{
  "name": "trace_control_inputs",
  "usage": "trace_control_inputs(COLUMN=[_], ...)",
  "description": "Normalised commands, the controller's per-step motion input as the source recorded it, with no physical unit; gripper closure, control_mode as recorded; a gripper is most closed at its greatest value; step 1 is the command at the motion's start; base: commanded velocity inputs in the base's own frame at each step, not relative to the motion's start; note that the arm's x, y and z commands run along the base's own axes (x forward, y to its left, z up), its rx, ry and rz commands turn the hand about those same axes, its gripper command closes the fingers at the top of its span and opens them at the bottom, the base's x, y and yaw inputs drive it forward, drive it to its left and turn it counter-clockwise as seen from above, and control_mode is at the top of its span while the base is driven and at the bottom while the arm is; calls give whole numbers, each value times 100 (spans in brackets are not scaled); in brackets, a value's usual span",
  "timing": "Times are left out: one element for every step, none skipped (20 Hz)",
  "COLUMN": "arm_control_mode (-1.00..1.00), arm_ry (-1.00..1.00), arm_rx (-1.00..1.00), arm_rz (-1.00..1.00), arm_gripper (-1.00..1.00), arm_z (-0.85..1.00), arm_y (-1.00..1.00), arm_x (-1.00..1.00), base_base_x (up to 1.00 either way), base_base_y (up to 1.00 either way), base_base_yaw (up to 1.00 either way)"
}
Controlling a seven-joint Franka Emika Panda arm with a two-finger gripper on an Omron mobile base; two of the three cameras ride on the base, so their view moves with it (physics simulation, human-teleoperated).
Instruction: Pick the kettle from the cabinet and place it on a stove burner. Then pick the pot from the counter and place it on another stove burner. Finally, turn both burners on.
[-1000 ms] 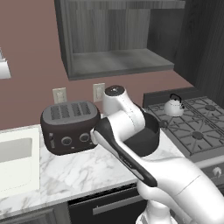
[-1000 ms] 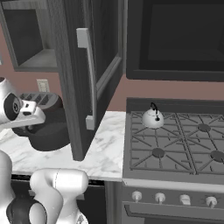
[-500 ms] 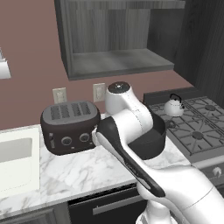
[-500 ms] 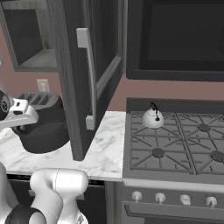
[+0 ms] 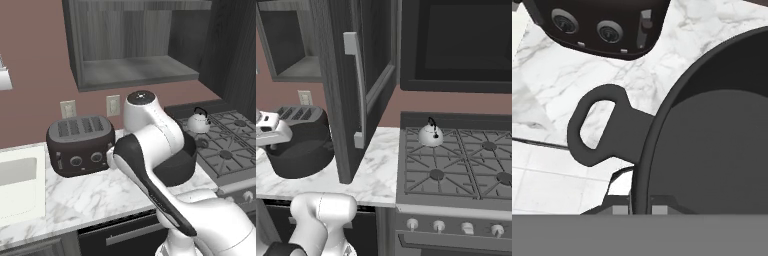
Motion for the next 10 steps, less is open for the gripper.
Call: trace_control_inputs(arm_control_mode=[-100,-100,-100,-100,-100,-100,-100,-100,-100,-100], arm_ry=[0,0,0,0,0,0,-3,-8,-14,-19], arm_rx=[0,0,0,0,0,0,0,-2,-5,-8], arm_rz=[0,0,0,0,0,0,0,0,0,0], arm_gripper=[100,100,100,100,100,100,100,100,100,100], arm_z=[0,0,0,0,0,0,0,0,0,0], arm_y=[0,5,6,0,0,0,0,0,0,0], arm_x=[-12,0,0,0,0,0,0,-1,-18,-28], base_base_x=[0,0,0,0,0,0,0,0,0,0], base_base_y=[0,0,0,0,0,0,0,0,0,0], base_base_yaw=[0,0,0,0,0,0,0,0,0,0])
